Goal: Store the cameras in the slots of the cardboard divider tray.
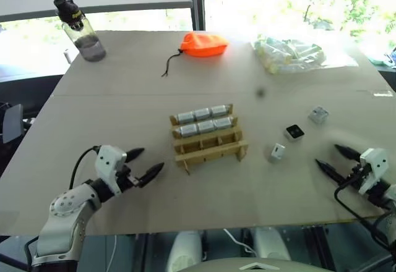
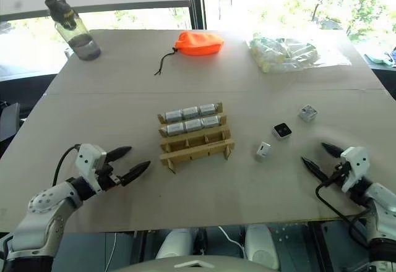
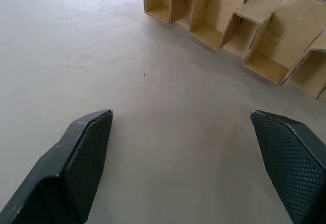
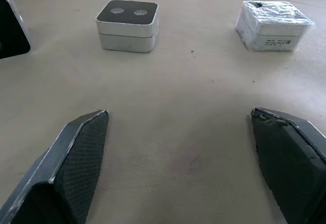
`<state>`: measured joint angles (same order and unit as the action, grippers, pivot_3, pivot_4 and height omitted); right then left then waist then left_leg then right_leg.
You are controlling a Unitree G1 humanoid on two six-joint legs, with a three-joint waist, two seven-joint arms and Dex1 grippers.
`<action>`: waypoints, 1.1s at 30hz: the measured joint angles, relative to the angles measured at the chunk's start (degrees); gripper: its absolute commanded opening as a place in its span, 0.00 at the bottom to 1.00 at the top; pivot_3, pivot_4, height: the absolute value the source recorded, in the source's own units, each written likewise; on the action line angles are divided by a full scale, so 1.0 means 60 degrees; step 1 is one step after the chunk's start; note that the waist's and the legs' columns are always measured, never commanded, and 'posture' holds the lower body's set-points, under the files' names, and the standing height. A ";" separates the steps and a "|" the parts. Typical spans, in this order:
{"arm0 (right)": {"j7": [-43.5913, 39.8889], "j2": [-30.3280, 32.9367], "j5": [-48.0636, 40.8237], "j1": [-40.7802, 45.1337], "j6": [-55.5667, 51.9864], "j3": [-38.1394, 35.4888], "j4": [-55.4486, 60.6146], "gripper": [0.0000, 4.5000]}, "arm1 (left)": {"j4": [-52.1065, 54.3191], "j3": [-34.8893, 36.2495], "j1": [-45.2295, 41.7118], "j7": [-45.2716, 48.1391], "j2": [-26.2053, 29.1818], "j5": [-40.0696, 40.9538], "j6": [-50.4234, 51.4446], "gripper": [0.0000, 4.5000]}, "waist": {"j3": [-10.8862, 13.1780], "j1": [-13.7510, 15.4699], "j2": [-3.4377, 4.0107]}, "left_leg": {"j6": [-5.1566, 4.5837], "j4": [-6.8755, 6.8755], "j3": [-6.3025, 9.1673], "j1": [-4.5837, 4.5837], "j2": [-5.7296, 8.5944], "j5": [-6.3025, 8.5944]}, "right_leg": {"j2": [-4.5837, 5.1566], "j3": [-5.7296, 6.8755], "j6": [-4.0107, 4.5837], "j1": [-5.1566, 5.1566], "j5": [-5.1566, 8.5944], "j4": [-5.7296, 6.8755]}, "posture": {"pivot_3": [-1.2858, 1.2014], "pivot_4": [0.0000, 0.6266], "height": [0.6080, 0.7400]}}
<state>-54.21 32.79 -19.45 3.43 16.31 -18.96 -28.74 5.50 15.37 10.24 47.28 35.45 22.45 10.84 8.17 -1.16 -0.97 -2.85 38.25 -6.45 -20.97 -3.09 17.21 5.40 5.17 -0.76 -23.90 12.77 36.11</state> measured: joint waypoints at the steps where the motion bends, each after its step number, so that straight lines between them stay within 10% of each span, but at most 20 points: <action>1: 0.0297 0.0002 0.0144 0.0196 0.0000 0.0000 -0.0129 0.99 | -0.0053 -0.0001 -0.0051 -0.0037 0.0033 -0.0093 -0.0023 1.00 | 0.0005 0.0007 0.0009 | 0.0000 0.0002 0.0001 0.0000 0.0000 0.0000 | 0.0005 0.0008 -0.0001 0.0002 0.0000 0.0000 | 0.52 0.24 0.89; 9: 0.1295 0.0138 0.0555 0.1612 -0.0794 0.0193 -0.0868 0.99 | -0.0383 0.0474 -0.1147 -0.0435 0.0164 0.0086 0.0217 1.00 | 0.0031 0.0080 0.0025 | 0.0024 0.0013 0.0055 -0.0146 -0.0009 -0.0068 | -0.0012 0.0086 0.0002 -0.0083 -0.0049 0.0001 | 0.52 0.24 0.89; 25: 0.1181 0.0263 0.0917 0.4361 -0.1295 0.0706 -0.3713 0.99 | 0.3029 0.1320 -0.1687 0.3392 0.3491 0.4408 0.3490 1.00 | 0.0094 0.0027 0.0018 | 0.0035 0.0022 0.0015 -0.0138 -0.0011 -0.0077 | -0.0085 0.0091 -0.0021 -0.0082 -0.0053 -0.0010 | 0.52 0.24 0.89; 33: 0.1217 0.0162 0.1115 0.5078 -0.1161 0.0838 -0.4565 0.99 | 0.2891 0.1417 -0.2319 0.3860 0.3350 0.4862 0.3467 1.00 | 0.0096 0.0005 0.0019 | 0.0043 0.0028 0.0008 -0.0132 -0.0010 -0.0082 | -0.0105 0.0071 -0.0024 -0.0083 -0.0056 0.0004 | 0.52 0.24 0.89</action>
<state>-46.91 33.76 -12.76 33.89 9.34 -13.93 -56.13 22.85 23.87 -3.68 70.44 55.55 51.62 31.64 8.75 -1.13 -0.85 -2.59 38.42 -6.40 -21.76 -3.15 16.71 4.77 5.60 -0.90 -24.40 12.43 36.13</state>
